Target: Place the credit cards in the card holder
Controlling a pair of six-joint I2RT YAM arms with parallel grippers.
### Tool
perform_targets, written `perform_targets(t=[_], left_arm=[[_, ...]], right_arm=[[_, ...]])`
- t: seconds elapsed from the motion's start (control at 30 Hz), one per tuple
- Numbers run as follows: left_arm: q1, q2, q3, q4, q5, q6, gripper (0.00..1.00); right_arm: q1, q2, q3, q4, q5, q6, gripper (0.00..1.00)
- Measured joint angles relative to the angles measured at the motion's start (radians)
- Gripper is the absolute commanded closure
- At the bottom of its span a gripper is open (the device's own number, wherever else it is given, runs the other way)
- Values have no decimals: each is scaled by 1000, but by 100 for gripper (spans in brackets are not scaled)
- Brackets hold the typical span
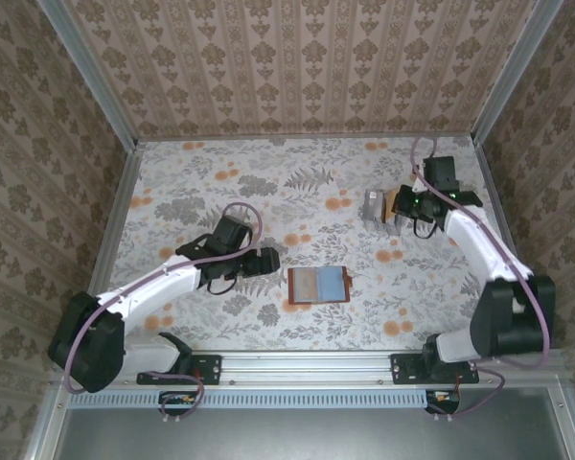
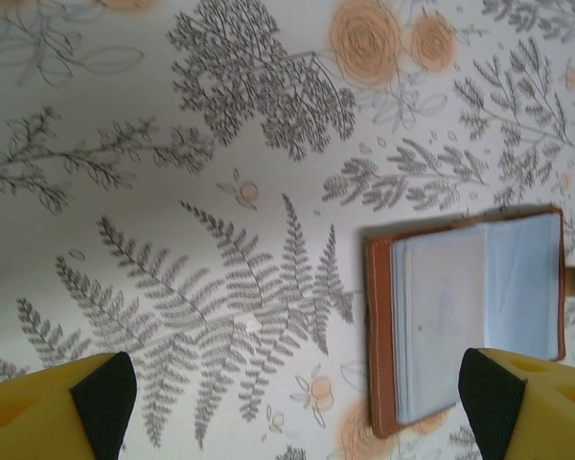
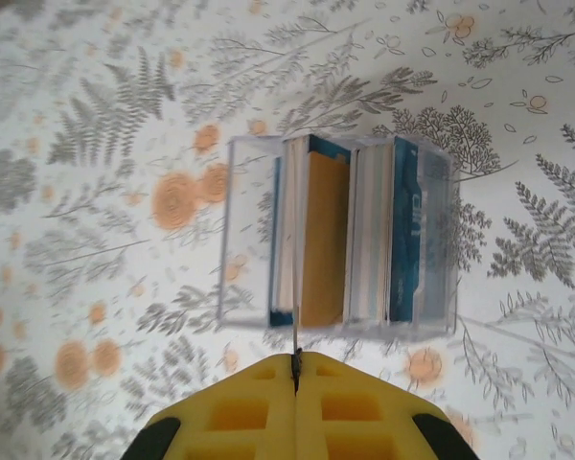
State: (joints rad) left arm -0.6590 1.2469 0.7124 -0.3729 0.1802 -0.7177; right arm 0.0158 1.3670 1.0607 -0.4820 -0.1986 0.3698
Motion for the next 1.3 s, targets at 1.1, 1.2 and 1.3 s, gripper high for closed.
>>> perform_targets(t=[1.1, 1.2, 1.3], left_arm=[[-67, 277, 1, 191, 251, 22, 51], [-73, 292, 1, 195, 249, 18, 51], [-88, 296, 1, 196, 242, 15, 51]], right_arm=[[240, 136, -462, 372, -671, 106, 100], [241, 146, -467, 377, -671, 106, 100], [241, 148, -481, 389, -672, 106, 100]])
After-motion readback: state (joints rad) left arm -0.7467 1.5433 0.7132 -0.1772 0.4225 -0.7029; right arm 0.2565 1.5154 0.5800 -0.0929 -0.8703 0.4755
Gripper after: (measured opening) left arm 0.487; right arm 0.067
